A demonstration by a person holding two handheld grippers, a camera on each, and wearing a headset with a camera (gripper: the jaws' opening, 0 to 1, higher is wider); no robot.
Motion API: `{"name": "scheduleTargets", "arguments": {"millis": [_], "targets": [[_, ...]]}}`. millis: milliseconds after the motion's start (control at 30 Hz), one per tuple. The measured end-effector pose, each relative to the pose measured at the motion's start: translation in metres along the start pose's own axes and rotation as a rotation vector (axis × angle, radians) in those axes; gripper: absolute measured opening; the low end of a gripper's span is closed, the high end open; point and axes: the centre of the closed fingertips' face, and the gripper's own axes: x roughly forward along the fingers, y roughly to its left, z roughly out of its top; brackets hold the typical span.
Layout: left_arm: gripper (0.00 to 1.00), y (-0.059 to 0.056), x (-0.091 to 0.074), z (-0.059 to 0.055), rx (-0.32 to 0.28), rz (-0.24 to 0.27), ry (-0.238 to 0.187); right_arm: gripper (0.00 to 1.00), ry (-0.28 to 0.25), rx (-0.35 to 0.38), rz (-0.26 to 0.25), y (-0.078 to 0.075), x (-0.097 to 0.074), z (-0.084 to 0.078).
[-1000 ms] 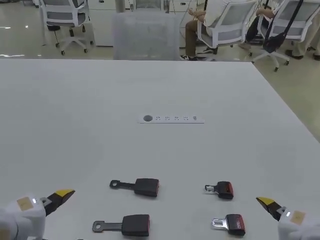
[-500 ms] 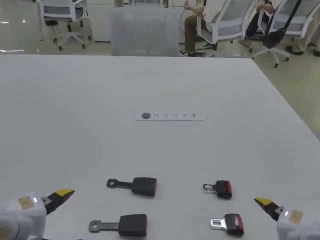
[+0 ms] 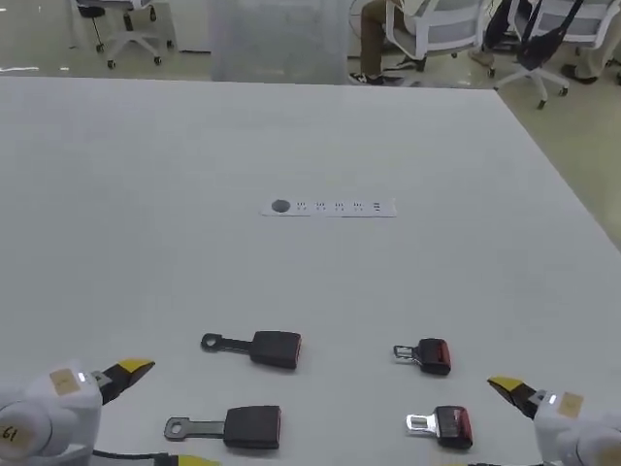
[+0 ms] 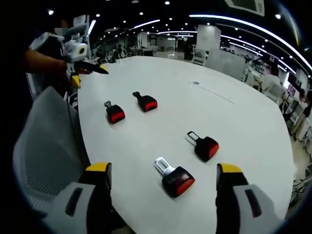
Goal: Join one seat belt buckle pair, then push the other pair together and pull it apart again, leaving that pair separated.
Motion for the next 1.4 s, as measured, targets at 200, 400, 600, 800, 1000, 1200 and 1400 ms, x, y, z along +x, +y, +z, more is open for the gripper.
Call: {"name": "scheduleTargets", "arguments": {"millis": [200,400,600,800,1000,1200,1400], "targets": [[0.93,0.000,0.011,-0.006,0.003,-0.018,0.024,0.87,0.037,-0.018,0.037,-0.002,0.011,-0.008],[0.88,0.004,0.021,-0.009,0.005,-0.029,0.035,0.86,0.079,-0.039,0.071,-0.006,0.021,-0.019],[0.83,0.002,0.035,-0.014,0.018,-0.075,0.064,0.83,0.111,-0.053,0.115,-0.011,0.028,-0.026],[0.76,0.004,0.053,-0.024,0.056,-0.100,0.095,0.82,0.167,-0.091,0.179,-0.012,0.031,-0.036],[0.74,0.005,0.073,-0.038,0.077,-0.134,0.139,0.75,0.216,-0.144,0.228,-0.017,0.037,-0.044],[0.68,-0.006,0.088,-0.055,0.106,-0.198,0.197,0.72,0.262,-0.178,0.296,-0.016,0.044,-0.051],[0.67,-0.009,0.095,-0.064,0.150,-0.222,0.223,0.70,0.307,-0.202,0.329,-0.017,0.047,-0.062]]}}
